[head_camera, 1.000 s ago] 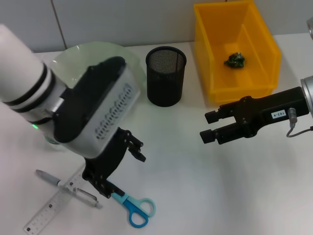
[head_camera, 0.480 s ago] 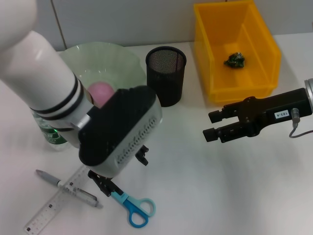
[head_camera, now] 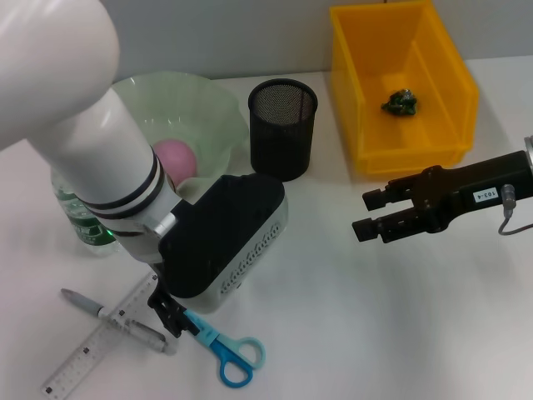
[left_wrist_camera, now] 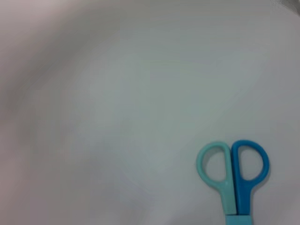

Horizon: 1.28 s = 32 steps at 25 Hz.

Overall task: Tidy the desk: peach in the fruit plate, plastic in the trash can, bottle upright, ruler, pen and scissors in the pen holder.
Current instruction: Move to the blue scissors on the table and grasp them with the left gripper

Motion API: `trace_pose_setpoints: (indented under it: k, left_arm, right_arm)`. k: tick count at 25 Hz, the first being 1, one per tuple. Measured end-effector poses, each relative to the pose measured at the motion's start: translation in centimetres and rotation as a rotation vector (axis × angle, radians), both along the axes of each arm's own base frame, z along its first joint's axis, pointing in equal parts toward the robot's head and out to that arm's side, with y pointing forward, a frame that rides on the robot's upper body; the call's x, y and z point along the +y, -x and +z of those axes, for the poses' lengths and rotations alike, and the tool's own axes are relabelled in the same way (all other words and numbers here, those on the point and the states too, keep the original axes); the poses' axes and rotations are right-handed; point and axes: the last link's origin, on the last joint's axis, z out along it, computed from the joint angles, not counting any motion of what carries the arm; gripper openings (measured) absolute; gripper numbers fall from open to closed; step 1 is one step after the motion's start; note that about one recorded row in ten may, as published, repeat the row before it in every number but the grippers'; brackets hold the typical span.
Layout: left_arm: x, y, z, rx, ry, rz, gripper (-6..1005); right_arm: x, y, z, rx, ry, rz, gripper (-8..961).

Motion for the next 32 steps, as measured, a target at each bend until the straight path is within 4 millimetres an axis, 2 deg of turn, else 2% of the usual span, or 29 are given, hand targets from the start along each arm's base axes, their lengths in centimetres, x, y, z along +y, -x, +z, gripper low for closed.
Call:
trace_pose_setpoints:
  k: [32]
  left_arm:
    - [-0.9, 1.3, -1.4, 0.059, -0.020, 0.018, 773]
  right_arm:
    - [0.3, 0.3, -0.3, -0.003, -0.004, 0.009, 766]
